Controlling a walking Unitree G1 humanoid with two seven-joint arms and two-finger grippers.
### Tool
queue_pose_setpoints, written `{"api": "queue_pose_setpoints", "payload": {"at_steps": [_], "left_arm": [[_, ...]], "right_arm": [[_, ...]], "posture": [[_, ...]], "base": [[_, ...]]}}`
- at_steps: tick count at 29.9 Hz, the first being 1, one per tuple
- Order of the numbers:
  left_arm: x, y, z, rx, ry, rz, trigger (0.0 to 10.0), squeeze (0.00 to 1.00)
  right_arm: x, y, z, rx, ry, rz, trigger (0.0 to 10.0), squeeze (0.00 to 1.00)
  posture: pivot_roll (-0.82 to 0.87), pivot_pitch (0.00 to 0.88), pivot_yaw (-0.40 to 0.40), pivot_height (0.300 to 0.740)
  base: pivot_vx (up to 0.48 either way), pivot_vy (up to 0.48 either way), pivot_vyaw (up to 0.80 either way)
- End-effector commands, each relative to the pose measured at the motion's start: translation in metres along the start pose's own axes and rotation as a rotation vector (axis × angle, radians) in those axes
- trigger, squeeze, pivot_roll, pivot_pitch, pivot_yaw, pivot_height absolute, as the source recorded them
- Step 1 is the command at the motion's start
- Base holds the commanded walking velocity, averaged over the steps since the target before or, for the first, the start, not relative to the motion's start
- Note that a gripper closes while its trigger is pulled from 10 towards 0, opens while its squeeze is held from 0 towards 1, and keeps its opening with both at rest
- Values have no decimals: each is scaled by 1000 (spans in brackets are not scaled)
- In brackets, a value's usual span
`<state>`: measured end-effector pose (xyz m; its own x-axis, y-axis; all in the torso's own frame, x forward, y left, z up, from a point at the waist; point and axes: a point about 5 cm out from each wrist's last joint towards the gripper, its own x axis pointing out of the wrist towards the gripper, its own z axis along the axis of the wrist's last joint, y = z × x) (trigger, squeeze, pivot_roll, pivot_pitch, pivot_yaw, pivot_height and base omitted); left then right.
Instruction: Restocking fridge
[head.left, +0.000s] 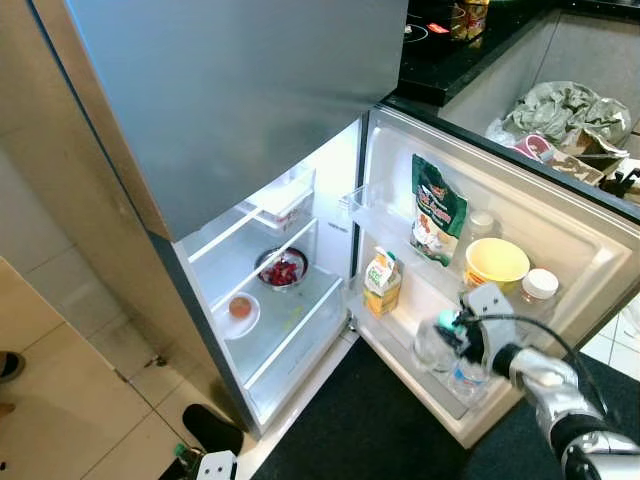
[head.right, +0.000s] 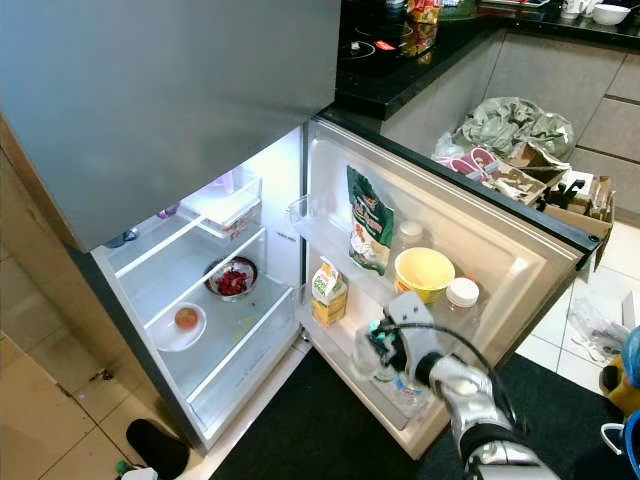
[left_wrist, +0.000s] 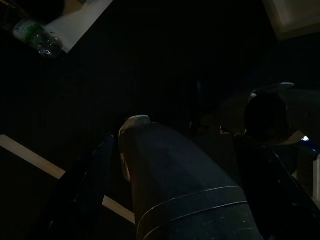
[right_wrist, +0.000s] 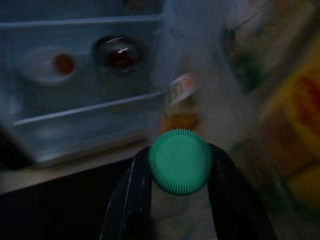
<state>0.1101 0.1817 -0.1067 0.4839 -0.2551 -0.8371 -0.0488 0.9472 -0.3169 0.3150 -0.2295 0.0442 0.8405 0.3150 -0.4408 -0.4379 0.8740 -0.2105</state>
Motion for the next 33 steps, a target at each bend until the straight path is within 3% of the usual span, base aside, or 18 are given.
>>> {"api": "queue_pose_setpoints", "payload": {"at_steps": [1, 9, 12, 15, 18, 21, 25, 26, 31, 32, 33], "left_arm": [[-3, 6, -3, 2, 18, 22, 10000, 0], [-2, 7, 2, 4, 5, 26, 10000, 0], [-3, 9, 0, 6, 10, 30, 10000, 0], [-4, 9, -1, 6, 13, 31, 10000, 0], [-4, 9, -3, 5, 17, 31, 10000, 0], [-3, 7, -4, 10, 21, 29, 10000, 0], [-2, 5, -1, 17, 13, 35, 10000, 0], [-2, 5, -1, 17, 13, 35, 10000, 0], [1, 2, 3, 25, 2, 40, 10000, 0], [1, 2, 3, 25, 2, 40, 10000, 0], [1, 1, 3, 27, 0, 40, 10000, 0]], "right_arm": [[-1, -18, 22, -26, -90, -101, 10000, 0], [-13, -51, 31, 9, -111, -285, 10000, 0], [-24, -69, 27, 27, -74, -417, 10000, 0], [-25, -71, 25, 42, -65, -434, 10000, 0], [-20, -60, 18, 73, -50, -376, 10000, 0], [-11, -32, 0, 122, 1, -248, 10000, 0], [-10, -3, -35, 187, 139, -201, 10000, 0], [-10, -3, -35, 187, 139, -201, 10000, 0], [-27, 23, -85, 303, 331, -229, 10000, 0], [-27, 23, -85, 303, 331, -229, 10000, 0], [-36, 31, -103, 375, 396, -253, 10000, 0]], "posture": [[-38, 9, 6, 740], [-34, 0, 8, 740], [-34, 1, 9, 740], [-33, 0, 5, 740], [-33, 0, 5, 740], [-33, 0, 5, 740], [-40, 0, 1, 740], [-40, 0, 1, 740], [-43, 0, -4, 740], [-43, 0, -4, 740], [-43, 0, -4, 740]], "base": [[0, 0, 0], [0, 0, 0], [0, 0, 0], [0, 0, 0], [0, 0, 0], [0, 0, 0], [0, 0, 0], [0, 0, 0], [0, 0, 0], [0, 0, 0], [0, 0, -781]]}}
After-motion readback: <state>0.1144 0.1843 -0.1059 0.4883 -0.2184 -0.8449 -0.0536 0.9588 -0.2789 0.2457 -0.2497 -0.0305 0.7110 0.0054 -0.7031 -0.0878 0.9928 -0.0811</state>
